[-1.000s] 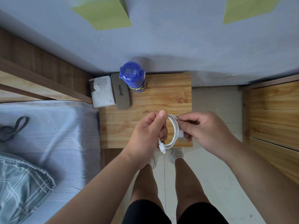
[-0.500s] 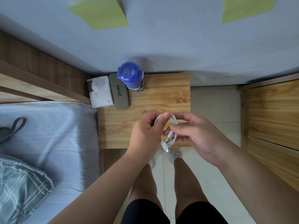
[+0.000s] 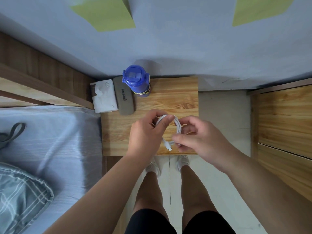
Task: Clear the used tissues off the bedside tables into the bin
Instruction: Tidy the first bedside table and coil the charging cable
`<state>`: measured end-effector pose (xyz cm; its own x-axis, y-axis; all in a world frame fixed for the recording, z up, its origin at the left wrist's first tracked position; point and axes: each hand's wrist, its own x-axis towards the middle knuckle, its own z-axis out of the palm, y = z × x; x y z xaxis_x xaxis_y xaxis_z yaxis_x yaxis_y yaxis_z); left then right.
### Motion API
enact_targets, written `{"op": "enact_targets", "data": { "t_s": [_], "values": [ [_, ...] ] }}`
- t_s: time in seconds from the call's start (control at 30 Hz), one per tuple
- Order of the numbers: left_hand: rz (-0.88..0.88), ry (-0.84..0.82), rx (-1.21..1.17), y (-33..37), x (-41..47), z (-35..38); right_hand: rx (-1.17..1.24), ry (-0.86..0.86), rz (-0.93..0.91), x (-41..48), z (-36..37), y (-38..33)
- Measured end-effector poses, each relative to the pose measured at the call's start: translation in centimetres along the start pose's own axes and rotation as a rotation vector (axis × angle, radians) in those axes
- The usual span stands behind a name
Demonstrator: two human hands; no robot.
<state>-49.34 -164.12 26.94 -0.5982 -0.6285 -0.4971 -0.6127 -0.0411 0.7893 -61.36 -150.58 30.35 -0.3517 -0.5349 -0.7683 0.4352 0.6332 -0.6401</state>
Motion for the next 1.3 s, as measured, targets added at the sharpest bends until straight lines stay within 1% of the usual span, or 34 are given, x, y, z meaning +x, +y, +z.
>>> {"op": "enact_targets", "data": {
  "t_s": [0.07,0.2,0.27,0.4,0.53,0.67,0.8,0.97,1.03,1.1,1.23,1.3],
  "values": [
    [-0.054,-0.036,-0.074,-0.3,0.1,0.1,-0.012,0.078,-0.014,0.3,0.2,0.5],
    [-0.245,-0.137,-0.364,-1.2,0.2,0.2,0.099,0.197,0.02,1.5,-0.1,1.4],
    [-0.324,-0.151,-0.435,-1.9,0.2,0.5,0.123,0.241,0.031,2.5,-0.1,1.8],
    [-0.424,-0.037,-0.504,-3.4,1.6,1.6,0.095,0.271,0.048,5.4,0.4,2.7],
    [-0.56,0.121,-0.677,-4.7,5.6,3.1,0.047,0.337,0.014,10.0,1.3,3.2],
    [-0.592,0.209,-0.766,-6.1,9.7,4.7,-0.04,0.37,-0.06,15.5,1.8,3.6],
    [-0.563,0.278,-0.805,-7.3,12.8,5.8,-0.07,0.398,-0.111,19.8,2.2,4.2],
    [-0.513,0.368,-0.736,-8.5,14.6,6.7,-0.185,0.389,-0.197,22.5,2.3,4.9],
    [-0.471,0.395,-0.666,-8.9,14.8,7.0,-0.28,0.416,-0.235,22.7,2.4,5.0],
    [-0.435,0.419,-0.616,-9.1,14.9,7.0,-0.361,0.407,-0.267,22.6,2.5,5.3],
    [-0.432,0.435,-0.624,-9.1,14.8,6.9,-0.27,0.314,-0.251,22.4,2.4,5.6],
    [-0.434,0.427,-0.614,-9.0,14.7,7.0,-0.25,0.306,-0.241,22.5,2.3,5.6]
  ]
}}
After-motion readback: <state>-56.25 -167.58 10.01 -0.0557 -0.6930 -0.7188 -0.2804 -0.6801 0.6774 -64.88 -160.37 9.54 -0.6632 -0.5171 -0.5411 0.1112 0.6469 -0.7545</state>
